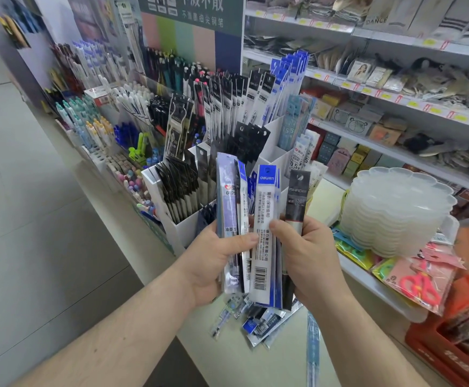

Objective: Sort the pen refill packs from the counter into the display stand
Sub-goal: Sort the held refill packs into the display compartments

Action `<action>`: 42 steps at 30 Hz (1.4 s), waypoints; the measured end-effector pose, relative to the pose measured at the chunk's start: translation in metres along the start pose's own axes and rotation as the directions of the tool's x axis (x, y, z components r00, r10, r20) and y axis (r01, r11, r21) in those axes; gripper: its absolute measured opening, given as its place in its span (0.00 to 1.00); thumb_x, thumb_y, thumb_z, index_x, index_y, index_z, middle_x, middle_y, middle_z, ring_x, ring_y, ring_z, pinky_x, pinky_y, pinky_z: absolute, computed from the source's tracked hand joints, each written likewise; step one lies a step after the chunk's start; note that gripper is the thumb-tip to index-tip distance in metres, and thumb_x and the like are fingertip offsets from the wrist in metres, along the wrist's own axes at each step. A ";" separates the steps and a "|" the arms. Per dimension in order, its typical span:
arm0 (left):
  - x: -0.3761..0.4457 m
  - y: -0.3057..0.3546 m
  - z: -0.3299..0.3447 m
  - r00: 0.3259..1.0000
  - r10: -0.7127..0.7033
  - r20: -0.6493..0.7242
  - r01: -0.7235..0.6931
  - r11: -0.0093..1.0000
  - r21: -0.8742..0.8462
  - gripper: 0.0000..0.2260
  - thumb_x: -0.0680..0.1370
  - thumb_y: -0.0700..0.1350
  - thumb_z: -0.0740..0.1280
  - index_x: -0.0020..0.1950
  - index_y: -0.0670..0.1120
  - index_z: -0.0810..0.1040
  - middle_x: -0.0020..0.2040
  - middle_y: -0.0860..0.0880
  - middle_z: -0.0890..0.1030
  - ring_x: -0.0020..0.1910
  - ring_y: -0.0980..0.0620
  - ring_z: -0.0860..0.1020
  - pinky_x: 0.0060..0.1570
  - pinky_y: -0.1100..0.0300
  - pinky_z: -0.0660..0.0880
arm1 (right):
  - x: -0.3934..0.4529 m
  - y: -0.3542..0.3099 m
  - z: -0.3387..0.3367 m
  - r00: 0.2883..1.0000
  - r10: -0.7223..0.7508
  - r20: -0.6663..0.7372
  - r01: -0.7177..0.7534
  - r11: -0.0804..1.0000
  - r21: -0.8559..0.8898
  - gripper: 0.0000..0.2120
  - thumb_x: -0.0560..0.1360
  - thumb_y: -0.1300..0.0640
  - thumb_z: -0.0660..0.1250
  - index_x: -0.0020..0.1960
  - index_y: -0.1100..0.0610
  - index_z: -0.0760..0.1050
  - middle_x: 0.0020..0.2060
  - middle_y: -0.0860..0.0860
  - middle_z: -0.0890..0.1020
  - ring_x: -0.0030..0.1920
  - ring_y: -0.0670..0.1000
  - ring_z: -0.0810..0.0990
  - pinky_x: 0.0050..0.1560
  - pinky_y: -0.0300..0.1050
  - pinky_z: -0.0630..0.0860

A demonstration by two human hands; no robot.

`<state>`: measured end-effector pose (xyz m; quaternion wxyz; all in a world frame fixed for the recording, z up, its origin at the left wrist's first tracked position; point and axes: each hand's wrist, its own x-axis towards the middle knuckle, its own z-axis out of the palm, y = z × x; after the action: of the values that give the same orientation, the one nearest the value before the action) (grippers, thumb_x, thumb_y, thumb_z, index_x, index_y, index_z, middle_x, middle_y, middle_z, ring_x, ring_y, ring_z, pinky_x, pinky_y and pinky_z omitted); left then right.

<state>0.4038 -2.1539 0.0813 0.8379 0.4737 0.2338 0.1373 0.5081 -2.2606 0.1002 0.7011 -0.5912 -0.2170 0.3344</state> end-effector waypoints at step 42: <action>-0.005 0.019 0.002 0.969 0.238 -0.069 -0.189 0.890 0.415 0.19 0.73 0.32 0.74 0.61 0.46 0.79 0.52 0.47 0.86 0.52 0.48 0.84 0.52 0.53 0.81 | 0.021 -0.017 0.003 0.992 0.013 0.123 0.009 0.984 -0.177 0.10 0.79 0.56 0.68 0.39 0.55 0.75 0.22 0.42 0.68 0.24 0.43 0.64 0.30 0.40 0.62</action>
<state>0.4005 -2.1476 0.0997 0.6861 0.6506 0.2529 0.2049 0.5241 -2.2445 0.1151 0.6305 -0.6296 -0.2885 0.3504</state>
